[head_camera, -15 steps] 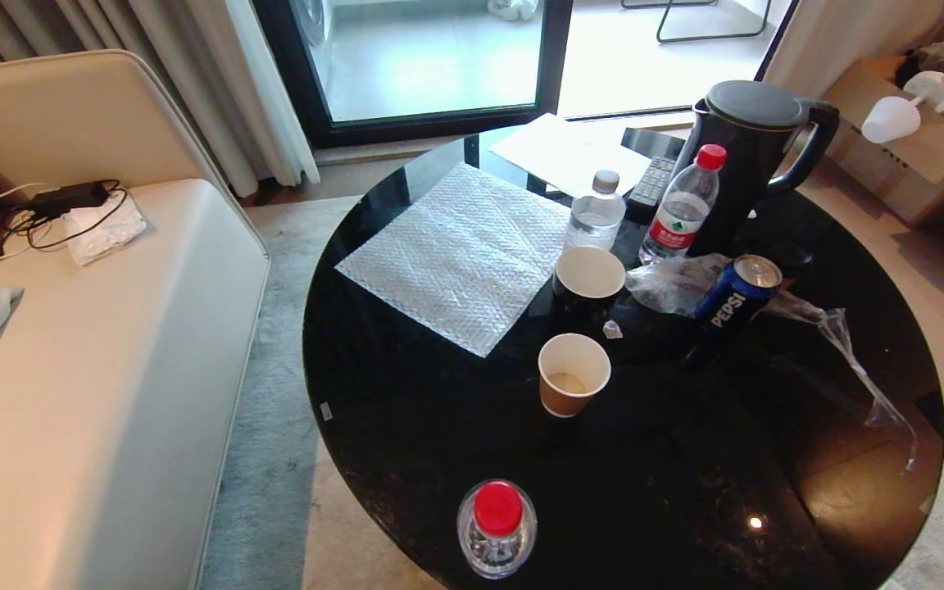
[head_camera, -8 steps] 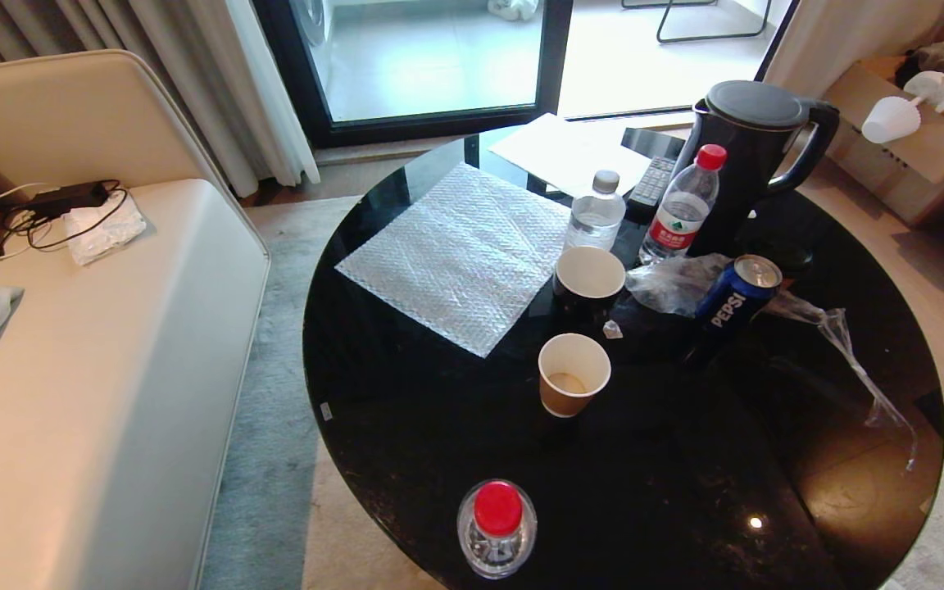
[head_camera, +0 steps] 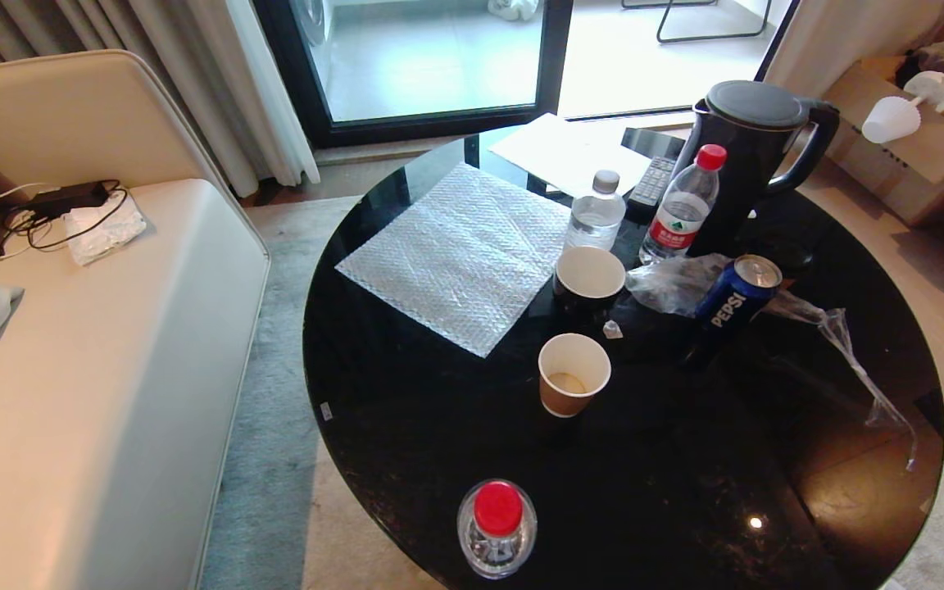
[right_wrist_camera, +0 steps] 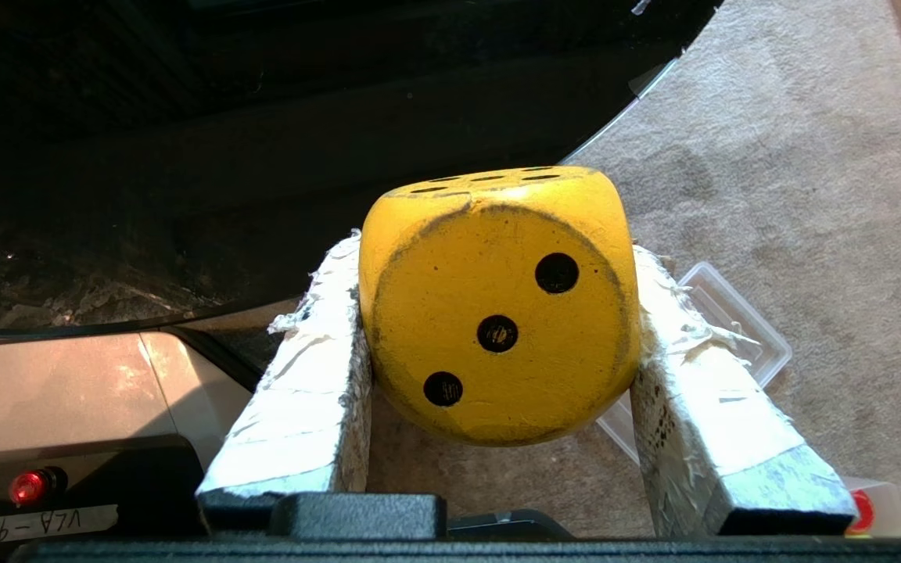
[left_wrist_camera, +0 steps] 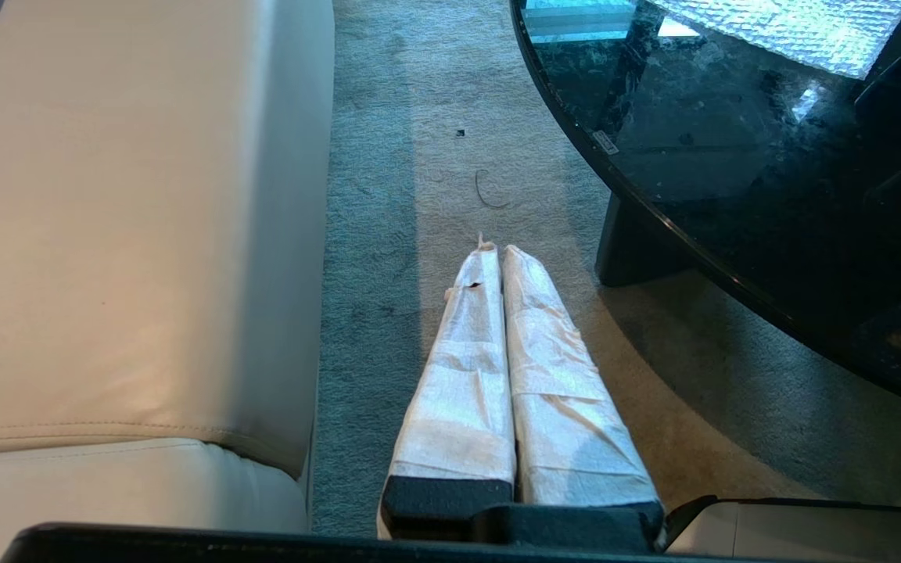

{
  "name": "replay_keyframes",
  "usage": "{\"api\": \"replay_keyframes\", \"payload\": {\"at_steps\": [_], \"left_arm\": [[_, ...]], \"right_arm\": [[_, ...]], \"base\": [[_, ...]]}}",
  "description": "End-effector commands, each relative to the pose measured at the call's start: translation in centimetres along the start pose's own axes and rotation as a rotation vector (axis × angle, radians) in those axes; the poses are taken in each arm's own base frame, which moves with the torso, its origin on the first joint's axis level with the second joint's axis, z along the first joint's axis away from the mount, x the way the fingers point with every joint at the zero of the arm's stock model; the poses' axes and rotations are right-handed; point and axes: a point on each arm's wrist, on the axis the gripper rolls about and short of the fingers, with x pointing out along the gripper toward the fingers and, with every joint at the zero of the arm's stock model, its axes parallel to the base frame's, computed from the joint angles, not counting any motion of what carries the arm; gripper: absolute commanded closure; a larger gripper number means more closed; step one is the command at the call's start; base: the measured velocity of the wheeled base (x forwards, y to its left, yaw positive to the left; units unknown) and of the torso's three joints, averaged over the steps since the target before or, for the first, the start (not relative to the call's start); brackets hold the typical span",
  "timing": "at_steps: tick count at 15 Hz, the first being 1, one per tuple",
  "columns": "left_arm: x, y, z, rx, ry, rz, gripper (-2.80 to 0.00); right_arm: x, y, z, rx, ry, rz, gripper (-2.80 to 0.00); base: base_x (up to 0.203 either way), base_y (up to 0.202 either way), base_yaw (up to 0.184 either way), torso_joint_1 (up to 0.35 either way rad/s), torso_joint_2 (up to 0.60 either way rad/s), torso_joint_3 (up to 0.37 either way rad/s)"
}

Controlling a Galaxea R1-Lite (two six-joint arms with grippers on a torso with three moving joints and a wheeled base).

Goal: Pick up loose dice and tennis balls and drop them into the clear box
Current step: Put the toys in the box

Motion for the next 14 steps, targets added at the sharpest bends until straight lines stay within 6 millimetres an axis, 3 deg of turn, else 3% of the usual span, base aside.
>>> {"api": "replay_keyframes", "payload": {"at_steps": [1, 5, 8, 14], "left_arm": [[0.0, 0.0, 0.0, 0.0, 0.002, 0.0, 0.0], [0.0, 0.0, 0.0, 0.003, 0.003, 0.0, 0.0], [0.0, 0.0, 0.0, 0.003, 0.003, 0.0, 0.0], [0.0, 0.0, 0.0, 0.004, 0.003, 0.0, 0.0]], "right_arm": [[0.0, 0.0, 0.0, -0.001, 0.005, -0.001, 0.0], [0.0, 0.0, -0.3, -0.004, -0.012, 0.021, 0.0], [-0.7, 0.1, -1.7, -0.008, -0.168, 0.087, 0.0], [-0.7, 0.2, -1.9, -0.012, -0.18, 0.104, 0.0]], "base": [[0.0, 0.0, 0.0, 0.0, 0.0, 0.0], [-0.139, 0.0, 0.001, 0.003, 0.0, 0.002], [-0.183, 0.0, -0.002, 0.002, 0.01, 0.003], [-0.181, 0.0, -0.003, 0.005, 0.0, 0.004]]}}
